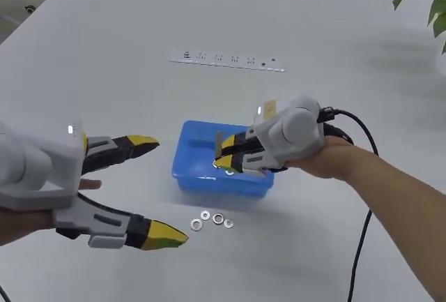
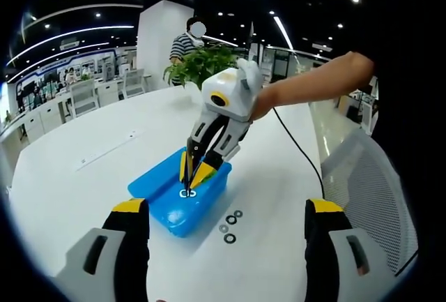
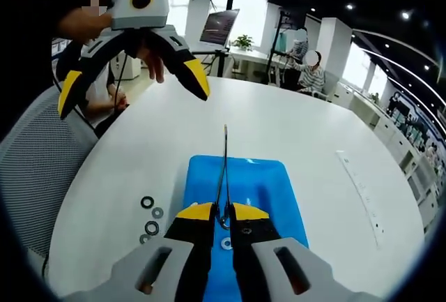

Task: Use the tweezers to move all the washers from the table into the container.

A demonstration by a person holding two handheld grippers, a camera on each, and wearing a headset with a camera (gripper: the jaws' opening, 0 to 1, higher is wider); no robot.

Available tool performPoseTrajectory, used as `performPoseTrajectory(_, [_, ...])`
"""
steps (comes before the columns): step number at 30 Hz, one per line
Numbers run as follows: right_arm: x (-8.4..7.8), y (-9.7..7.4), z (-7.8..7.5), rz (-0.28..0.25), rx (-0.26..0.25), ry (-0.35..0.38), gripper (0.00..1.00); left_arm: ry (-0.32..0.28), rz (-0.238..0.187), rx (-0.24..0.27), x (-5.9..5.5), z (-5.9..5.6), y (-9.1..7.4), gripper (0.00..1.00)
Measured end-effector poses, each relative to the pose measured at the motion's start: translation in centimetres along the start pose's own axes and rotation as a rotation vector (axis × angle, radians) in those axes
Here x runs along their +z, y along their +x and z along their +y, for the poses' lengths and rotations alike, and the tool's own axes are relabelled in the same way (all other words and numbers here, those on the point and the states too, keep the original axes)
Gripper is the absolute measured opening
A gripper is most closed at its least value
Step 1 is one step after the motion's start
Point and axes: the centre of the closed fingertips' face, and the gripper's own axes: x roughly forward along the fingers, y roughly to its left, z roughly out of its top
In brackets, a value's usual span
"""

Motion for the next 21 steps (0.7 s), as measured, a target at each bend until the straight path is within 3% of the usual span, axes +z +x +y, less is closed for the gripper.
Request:
performPoseTrajectory(9, [-0.6,0.5,-0.2,0.002,0.006,0.028,0.09,0.008,0.005,-0.003,0.2,1.1,0.6,0.96])
performPoseTrajectory(21, [-1.1,0.9,-0.1,0.007,0.014,0.052,0.1,0.035,-0.006,-0.007,1.8,3.0,1.9,0.82])
